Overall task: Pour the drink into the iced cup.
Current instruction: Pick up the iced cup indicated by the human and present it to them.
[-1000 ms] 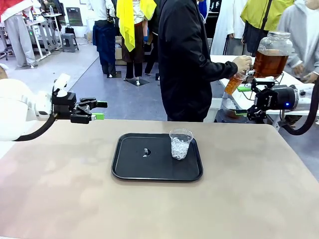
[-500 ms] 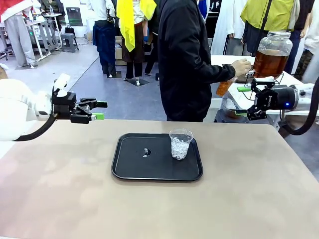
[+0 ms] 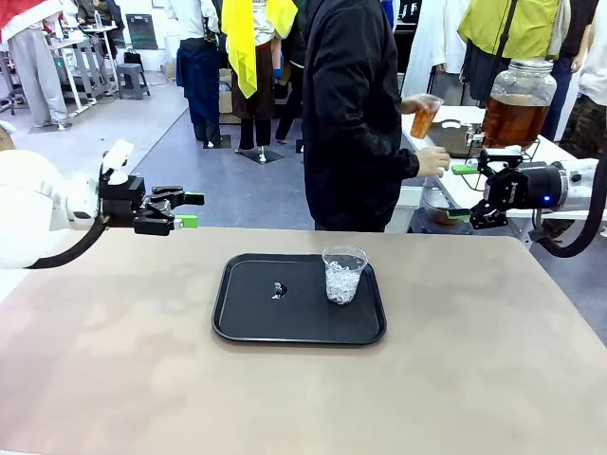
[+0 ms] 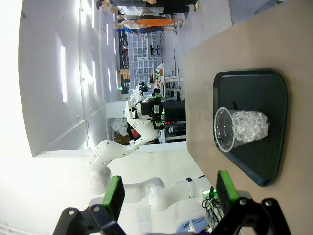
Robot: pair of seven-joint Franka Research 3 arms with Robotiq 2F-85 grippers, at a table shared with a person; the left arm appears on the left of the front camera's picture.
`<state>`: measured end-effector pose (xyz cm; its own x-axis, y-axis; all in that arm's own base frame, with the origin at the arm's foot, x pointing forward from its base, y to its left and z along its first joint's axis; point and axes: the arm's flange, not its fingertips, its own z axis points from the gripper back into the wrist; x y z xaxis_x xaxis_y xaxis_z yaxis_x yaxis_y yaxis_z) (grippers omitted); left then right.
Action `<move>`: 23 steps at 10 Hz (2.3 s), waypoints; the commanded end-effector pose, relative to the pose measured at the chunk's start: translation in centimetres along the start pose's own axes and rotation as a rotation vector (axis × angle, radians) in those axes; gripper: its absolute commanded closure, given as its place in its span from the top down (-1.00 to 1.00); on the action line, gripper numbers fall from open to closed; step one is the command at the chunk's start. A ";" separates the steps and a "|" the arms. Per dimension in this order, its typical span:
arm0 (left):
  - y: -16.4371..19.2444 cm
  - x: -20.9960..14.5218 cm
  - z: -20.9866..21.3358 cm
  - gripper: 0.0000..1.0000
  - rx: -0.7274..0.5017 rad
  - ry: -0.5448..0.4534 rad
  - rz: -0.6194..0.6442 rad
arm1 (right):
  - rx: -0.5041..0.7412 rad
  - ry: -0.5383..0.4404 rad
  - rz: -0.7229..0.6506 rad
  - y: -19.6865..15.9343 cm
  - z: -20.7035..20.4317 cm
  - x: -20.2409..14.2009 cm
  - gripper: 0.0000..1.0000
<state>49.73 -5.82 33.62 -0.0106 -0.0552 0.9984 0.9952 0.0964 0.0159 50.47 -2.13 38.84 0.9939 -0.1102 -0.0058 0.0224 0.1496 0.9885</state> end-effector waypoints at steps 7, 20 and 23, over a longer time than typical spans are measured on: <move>0.0 0.2 -0.2 1.00 0.004 -0.006 -0.002 | 0.001 -0.001 0.002 0.3 0.0 0.1 1.00; 0.0 0.2 -0.2 1.00 0.004 -0.006 -0.002 | 0.001 -0.001 0.002 0.3 0.0 0.1 1.00; 0.0 0.2 -0.2 1.00 0.004 -0.006 -0.002 | 0.001 -0.001 0.002 0.3 0.0 0.1 1.00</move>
<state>49.73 -5.82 33.62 -0.0106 -0.0552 0.9984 0.9952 0.0964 0.0159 50.47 -2.13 38.84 0.9939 -0.1102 -0.0058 0.0224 0.1496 0.9885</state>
